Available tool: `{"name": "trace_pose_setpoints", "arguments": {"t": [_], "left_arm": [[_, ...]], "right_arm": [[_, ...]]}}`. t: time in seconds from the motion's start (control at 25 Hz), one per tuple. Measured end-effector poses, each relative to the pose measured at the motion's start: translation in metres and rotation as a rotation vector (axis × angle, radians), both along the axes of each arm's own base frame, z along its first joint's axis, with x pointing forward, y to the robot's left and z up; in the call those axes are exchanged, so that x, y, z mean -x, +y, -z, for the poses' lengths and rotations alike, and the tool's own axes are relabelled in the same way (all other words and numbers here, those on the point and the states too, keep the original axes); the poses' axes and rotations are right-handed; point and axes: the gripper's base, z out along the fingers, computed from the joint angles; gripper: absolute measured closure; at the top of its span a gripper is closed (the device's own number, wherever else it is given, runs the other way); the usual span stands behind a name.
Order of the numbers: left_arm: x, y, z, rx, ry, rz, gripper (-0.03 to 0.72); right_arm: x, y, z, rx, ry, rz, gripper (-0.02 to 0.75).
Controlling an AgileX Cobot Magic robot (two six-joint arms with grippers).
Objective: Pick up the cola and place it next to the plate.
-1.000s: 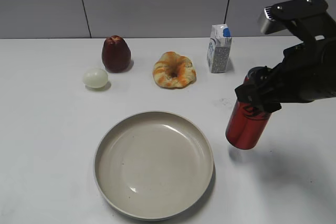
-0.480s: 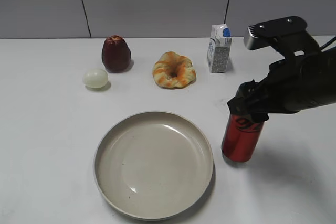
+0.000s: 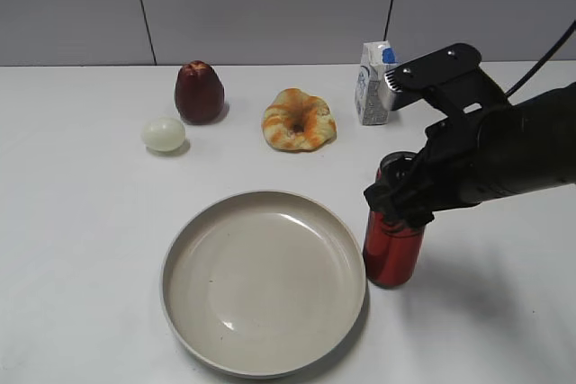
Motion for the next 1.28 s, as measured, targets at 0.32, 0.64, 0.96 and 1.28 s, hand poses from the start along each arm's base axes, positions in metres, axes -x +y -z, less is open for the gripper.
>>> {"name": "trace_pose_setpoints", "arguments": {"t": [0.32, 0.64, 0.96, 1.28], "left_arm": [[0.000, 0.000, 0.000, 0.000, 0.000, 0.000, 0.457], [0.000, 0.000, 0.000, 0.000, 0.000, 0.000, 0.457], [0.000, 0.000, 0.000, 0.000, 0.000, 0.000, 0.457], [0.000, 0.000, 0.000, 0.000, 0.000, 0.000, 0.457]], "right_arm": [[0.002, 0.000, 0.002, 0.017, 0.025, -0.015, 0.134], [0.007, 0.002, -0.057, -0.038, -0.029, -0.056, 0.130], [0.042, -0.025, -0.162, -0.024, -0.151, -0.061, 0.132], [0.106, -0.066, -0.119, 0.142, 0.174, -0.005, 0.143]]}}
